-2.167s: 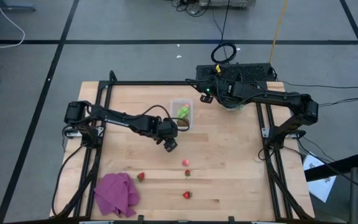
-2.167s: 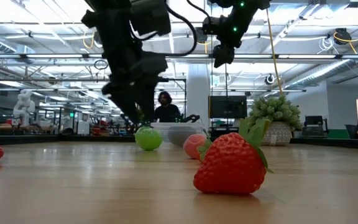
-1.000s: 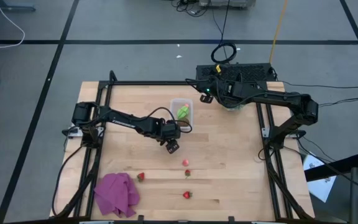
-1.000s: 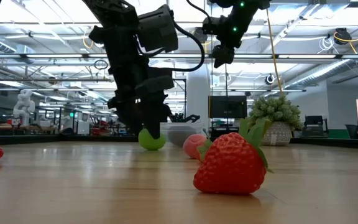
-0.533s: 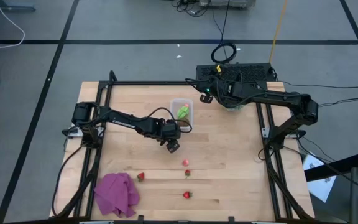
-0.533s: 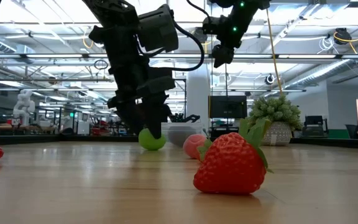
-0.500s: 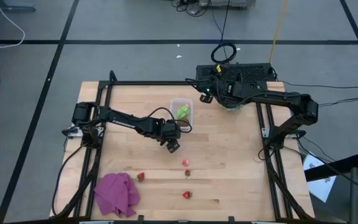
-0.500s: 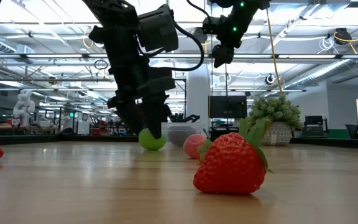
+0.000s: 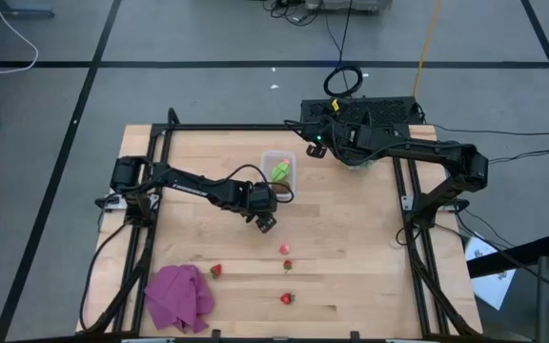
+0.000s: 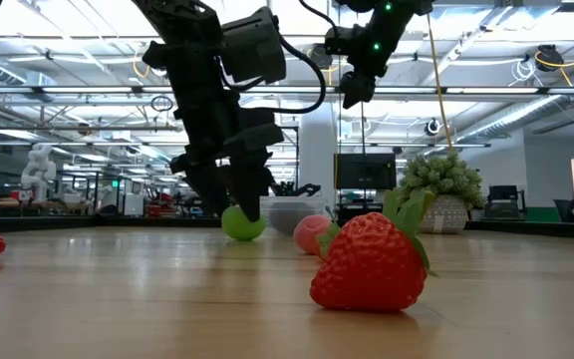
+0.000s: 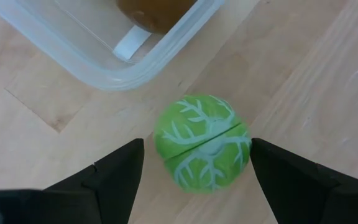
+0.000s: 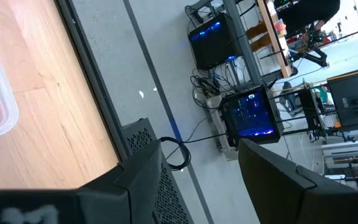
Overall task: Pick and placing Produce into tupperware
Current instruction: Put the cabbage into the transparent bin
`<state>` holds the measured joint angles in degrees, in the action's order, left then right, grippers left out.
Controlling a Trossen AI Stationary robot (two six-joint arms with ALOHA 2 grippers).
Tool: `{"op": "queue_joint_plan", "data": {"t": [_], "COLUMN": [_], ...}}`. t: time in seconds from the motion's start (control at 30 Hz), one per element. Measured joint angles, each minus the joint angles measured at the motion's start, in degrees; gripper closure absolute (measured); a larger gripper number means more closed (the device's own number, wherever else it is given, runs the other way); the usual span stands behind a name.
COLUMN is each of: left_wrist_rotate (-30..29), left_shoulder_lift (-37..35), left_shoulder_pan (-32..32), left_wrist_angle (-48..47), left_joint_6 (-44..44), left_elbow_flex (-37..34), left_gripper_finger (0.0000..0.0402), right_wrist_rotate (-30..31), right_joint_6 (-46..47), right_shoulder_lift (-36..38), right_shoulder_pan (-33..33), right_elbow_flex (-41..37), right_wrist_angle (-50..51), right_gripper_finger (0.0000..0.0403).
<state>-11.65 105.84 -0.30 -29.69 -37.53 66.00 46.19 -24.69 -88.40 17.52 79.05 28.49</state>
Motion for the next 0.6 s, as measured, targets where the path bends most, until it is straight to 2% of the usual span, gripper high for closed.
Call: {"op": "queue_joint_plan", "data": {"t": [0.2, 0.47, 0.6], "left_wrist_rotate": [-0.42, -0.45, -0.47], "left_shoulder_lift": [0.02, 0.07, 0.07], "left_shoulder_pan": [-0.22, -1.17, -1.36], "left_wrist_angle": [0.00, 0.07, 0.14], "left_joint_6": [-0.29, -0.34, -0.40], "left_elbow_flex": [0.00, 0.03, 0.07], "left_gripper_finger": [0.0114, 0.0182, 0.0199], "right_wrist_rotate": [0.00, 0.00, 0.00], "right_joint_6": [0.00, 0.00, 0.00], "right_shoulder_lift": [0.00, 0.00, 0.00], "right_shoulder_pan": [0.00, 0.00, 0.00], "right_elbow_flex": [0.00, 0.01, 0.00], "right_wrist_angle": [0.00, 0.00, 0.00], "right_gripper_finger": [0.0200, 0.0200, 0.0200]}}
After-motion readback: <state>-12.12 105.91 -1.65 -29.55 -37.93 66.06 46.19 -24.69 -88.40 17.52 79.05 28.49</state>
